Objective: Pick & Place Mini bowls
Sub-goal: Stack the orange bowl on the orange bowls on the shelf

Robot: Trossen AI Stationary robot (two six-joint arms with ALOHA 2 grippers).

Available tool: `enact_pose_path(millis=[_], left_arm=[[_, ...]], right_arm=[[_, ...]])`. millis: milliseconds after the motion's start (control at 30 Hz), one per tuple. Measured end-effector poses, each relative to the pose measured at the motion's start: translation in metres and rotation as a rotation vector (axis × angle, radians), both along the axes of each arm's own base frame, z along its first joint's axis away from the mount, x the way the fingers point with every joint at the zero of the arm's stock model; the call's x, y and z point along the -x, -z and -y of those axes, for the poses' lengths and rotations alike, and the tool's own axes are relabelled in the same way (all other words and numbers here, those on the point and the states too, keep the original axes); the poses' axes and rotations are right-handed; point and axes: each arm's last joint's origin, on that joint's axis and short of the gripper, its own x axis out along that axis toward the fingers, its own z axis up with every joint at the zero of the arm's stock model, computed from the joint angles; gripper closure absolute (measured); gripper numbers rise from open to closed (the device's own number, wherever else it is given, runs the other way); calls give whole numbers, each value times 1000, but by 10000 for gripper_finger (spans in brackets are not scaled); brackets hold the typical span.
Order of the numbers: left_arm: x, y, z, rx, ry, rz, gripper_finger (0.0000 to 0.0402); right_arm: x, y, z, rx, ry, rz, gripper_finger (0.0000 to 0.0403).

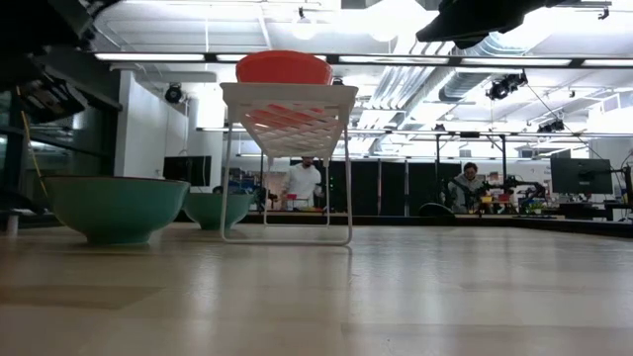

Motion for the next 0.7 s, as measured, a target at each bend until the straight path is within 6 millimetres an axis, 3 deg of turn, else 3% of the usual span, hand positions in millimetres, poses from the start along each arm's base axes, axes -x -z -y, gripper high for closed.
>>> enact_pose_path(millis=[300, 700], left_arm=[[0, -1, 49, -95, 14, 15, 401], [-11, 28, 99, -194, -48, -168, 401]], right_arm=[[0, 0, 0, -8, 3, 0, 403], [0, 0, 0, 12, -9, -7, 403]])
